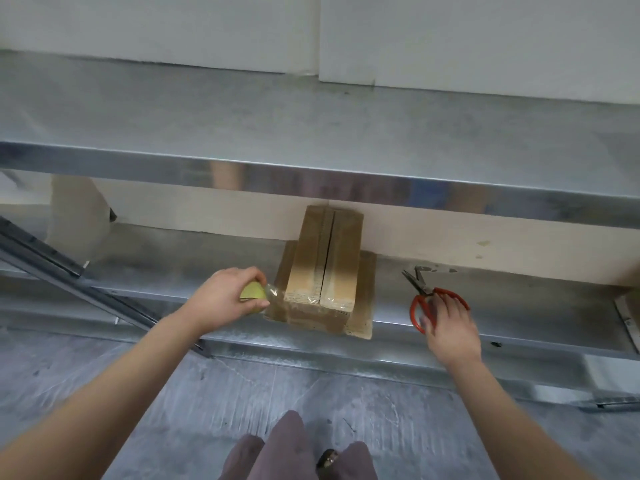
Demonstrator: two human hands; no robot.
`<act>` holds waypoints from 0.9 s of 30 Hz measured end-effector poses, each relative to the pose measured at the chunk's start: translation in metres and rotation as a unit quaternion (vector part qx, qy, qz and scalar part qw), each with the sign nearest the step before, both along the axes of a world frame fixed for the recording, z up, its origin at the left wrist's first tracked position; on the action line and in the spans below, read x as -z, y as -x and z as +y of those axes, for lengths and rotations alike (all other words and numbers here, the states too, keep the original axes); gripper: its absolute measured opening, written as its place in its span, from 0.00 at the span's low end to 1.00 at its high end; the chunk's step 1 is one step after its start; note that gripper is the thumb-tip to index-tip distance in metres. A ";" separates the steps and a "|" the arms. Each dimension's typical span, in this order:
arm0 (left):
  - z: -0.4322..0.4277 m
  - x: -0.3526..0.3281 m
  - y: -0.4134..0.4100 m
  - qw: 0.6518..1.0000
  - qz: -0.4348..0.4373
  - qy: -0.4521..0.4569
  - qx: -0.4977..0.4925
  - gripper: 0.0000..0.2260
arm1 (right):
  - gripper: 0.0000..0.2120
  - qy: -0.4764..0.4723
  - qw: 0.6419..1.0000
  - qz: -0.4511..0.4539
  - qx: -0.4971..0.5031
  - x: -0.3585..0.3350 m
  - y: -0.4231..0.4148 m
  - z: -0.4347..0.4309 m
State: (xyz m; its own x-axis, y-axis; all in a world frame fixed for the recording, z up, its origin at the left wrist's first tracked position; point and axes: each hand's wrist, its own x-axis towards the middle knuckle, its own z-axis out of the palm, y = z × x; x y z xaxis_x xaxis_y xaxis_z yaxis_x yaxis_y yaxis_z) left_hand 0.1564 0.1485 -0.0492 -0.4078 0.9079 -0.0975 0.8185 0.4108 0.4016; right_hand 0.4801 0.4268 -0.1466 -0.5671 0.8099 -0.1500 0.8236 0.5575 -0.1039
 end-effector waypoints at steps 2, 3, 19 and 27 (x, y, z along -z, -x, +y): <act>0.002 0.002 -0.003 1.000 -0.004 -0.002 -0.006 0.14 | 0.26 0.007 1.000 0.006 0.022 0.004 0.004 0.005; 0.003 0.003 -0.004 1.000 -0.006 -0.003 -0.007 0.14 | 0.25 0.008 0.999 0.013 0.032 0.005 0.006 0.005; 0.005 -0.011 0.002 0.999 -0.038 0.020 -0.006 0.12 | 0.20 0.022 0.993 0.076 0.083 -0.034 0.004 -0.065; 0.004 -0.019 0.017 0.994 -0.054 0.059 0.068 0.14 | 0.18 0.074 0.950 0.268 0.138 -0.067 0.007 -0.215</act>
State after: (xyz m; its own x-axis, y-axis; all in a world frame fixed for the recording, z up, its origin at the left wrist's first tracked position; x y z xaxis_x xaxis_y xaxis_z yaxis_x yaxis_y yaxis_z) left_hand 0.1398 0.1526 -0.0305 -0.2636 0.9335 -0.2430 0.8244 0.3488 0.4457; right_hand 0.4735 0.2114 -0.0800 -0.3626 0.9317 -0.0230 0.7427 0.2740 -0.6110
